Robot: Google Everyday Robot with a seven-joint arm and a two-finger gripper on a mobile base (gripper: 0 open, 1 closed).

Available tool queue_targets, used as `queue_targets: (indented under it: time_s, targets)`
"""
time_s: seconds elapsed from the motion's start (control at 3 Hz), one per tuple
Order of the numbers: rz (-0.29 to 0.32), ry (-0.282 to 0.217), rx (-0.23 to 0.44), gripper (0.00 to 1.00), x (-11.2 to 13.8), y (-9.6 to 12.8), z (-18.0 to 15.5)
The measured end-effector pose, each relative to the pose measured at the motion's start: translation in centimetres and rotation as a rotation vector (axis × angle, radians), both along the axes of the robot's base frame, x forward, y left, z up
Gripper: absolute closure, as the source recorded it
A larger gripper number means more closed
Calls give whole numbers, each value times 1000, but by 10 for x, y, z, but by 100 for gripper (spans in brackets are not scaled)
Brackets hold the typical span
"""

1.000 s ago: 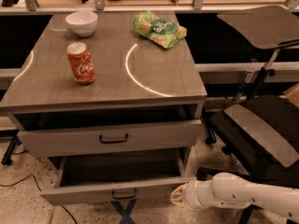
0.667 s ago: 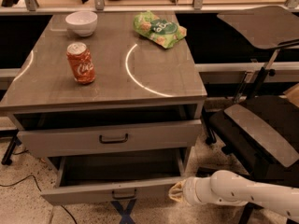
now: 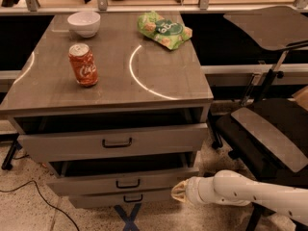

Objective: Close middle drawer

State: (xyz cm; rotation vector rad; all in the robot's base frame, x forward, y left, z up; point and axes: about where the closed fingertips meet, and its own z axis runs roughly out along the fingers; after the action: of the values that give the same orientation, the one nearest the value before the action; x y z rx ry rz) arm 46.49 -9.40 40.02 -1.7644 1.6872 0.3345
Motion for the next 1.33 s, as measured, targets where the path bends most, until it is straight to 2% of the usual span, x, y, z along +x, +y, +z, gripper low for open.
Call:
queue_targets:
  time_s: [0.33,1.0,1.33]
  targets:
    - [26,-47,4,100,36,12,2]
    - [45,-127,19,100,82,24,10]
    - [45,-127,19,100,81,24,10]
